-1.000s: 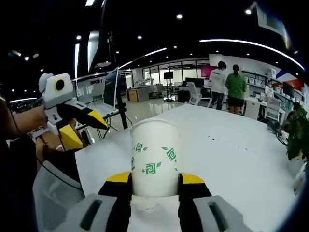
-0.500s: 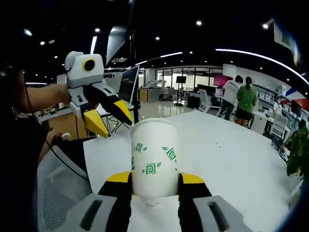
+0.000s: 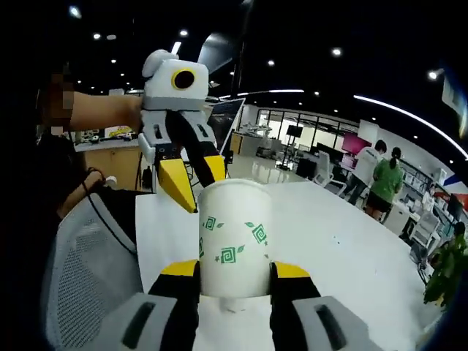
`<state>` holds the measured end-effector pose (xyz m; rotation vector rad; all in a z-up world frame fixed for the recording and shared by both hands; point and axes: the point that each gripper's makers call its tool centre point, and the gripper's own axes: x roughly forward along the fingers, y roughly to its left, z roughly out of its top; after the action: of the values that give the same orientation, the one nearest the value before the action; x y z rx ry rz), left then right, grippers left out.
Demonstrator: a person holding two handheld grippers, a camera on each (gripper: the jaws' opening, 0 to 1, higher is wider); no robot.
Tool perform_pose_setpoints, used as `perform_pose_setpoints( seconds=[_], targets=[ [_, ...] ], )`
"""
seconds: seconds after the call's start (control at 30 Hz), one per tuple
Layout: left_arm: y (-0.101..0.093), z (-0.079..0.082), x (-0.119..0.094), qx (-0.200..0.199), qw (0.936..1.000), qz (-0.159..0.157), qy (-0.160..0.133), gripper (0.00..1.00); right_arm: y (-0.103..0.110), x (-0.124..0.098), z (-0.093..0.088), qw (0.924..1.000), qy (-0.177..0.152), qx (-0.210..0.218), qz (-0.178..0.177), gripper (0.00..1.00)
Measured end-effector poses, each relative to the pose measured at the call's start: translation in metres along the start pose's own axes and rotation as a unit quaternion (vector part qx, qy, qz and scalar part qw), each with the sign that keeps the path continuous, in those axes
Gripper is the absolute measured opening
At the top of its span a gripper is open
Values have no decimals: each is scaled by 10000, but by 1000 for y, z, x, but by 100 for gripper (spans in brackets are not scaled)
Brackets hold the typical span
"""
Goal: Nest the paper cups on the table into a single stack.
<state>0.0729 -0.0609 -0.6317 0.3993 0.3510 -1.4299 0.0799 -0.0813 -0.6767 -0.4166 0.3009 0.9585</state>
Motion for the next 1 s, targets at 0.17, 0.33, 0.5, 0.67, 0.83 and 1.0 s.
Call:
perform_pose_setpoints(
  seconds=[0.17,0.33,0.5,0.67,0.83,1.0],
  targets=[
    [-6,-4,3,111,9998,-107,99,4,3,1,-3,9998,47,-206,-52,35],
    [-8,-5,3,85,9998,-174,92,3,3,0,-4,9999,-27,-125,-49,35],
    [-10,-4,6,94,9997,-201,125,1,4,1,-9,10000,53,68,-42,37],
    [-4,-2,5,110,9998,-94,111,0,-2,-2,-21,9981,119,589,-95,48],
    [4,-2,3,119,9998,4,163,0,-5,-7,-31,9955,146,910,-210,58],
    [12,-7,2,195,9991,80,361,0,-9,-13,-41,9917,184,1220,-371,68]
  ],
)
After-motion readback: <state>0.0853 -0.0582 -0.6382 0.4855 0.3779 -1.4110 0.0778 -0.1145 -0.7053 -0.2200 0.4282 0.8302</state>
